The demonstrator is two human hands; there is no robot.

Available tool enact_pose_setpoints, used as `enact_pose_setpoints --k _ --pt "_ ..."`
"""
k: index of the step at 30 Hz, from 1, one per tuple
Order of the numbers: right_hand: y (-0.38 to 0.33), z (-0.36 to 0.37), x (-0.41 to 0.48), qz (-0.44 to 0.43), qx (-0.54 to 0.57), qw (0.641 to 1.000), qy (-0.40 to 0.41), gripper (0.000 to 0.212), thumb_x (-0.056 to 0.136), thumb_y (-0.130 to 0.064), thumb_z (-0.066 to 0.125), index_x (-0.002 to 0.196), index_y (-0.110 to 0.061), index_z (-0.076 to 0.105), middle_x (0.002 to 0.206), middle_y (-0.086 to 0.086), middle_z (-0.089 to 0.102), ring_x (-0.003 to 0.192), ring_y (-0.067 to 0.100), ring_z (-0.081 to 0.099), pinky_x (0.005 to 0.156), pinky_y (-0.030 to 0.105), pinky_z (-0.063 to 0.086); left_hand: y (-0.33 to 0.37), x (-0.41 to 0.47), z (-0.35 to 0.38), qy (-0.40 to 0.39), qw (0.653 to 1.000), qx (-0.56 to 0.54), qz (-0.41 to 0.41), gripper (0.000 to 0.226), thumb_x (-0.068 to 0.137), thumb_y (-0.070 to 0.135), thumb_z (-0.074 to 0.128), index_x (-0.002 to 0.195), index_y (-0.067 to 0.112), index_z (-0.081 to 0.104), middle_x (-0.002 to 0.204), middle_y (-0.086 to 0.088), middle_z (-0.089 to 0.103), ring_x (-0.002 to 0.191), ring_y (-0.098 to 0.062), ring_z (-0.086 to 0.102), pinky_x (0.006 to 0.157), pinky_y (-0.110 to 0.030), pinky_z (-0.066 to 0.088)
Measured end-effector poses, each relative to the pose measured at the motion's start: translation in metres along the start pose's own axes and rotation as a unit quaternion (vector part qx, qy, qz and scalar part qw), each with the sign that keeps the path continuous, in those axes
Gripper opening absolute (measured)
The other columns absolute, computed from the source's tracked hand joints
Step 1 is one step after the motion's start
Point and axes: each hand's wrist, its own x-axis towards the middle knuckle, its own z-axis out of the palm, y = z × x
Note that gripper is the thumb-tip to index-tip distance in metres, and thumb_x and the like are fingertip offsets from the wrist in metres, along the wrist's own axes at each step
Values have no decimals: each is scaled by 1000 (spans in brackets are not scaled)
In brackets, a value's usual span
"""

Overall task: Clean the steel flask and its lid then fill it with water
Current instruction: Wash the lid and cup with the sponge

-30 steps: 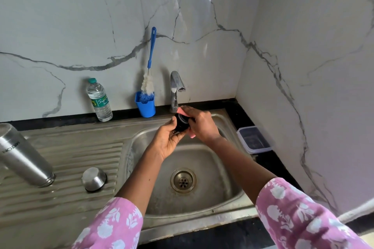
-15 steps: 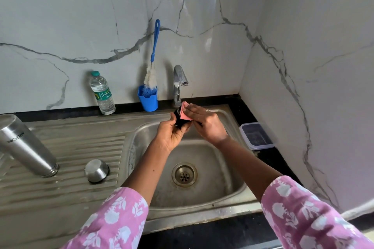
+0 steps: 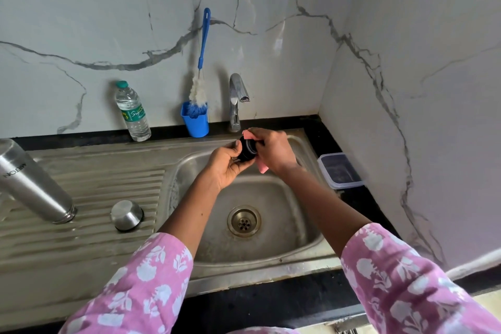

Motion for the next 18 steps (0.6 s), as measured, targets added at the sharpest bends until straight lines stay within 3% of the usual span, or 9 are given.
enact_pose_setpoints --k 3,6,9,13,14,18 --pt "-2 3 -7 -164 -101 981 12 39 80 -3 40 105 2 69 104 17 69 92 32 67 77 39 57 0 1 1 30 999 13 23 15 97 -1 41 99 1 56 97 -18 59 90 -28 58 87 -42 49" --pt "3 2 -11 -260 -171 950 32 41 79 -8 37 98 2 72 99 14 72 93 32 68 71 38 58 -1 0 1 32 999 6 31 21 97 -4 37 97 2 57 94 -17 60 88 -26 59 84 -39 49" --pt "1 1 -7 -228 -153 960 52 36 77 -7 41 92 -1 74 94 14 72 86 32 69 62 40 59 -2 -2 2 14 999 14 36 18 97 -3 40 95 5 56 94 -15 60 90 -25 58 85 -38 49" --pt "3 1 13 -15 -61 998 0 34 78 5 47 97 -4 73 96 16 70 86 32 65 72 36 53 0 -2 1 3 995 72 64 27 93 -8 44 115 4 53 100 -11 59 93 -23 57 84 -38 50" --pt "2 1 13 -5 -57 998 -8 32 79 6 48 98 -4 72 95 17 70 84 32 65 70 33 52 1 -1 0 7 995 77 71 31 92 -9 44 119 6 52 100 -10 59 93 -23 57 84 -38 50" --pt "8 10 -3 -202 -104 973 45 35 73 9 48 100 5 71 99 20 70 88 33 69 74 38 58 5 1 -2 47 994 48 83 26 93 -6 43 113 7 54 94 -8 61 89 -21 58 81 -35 49"
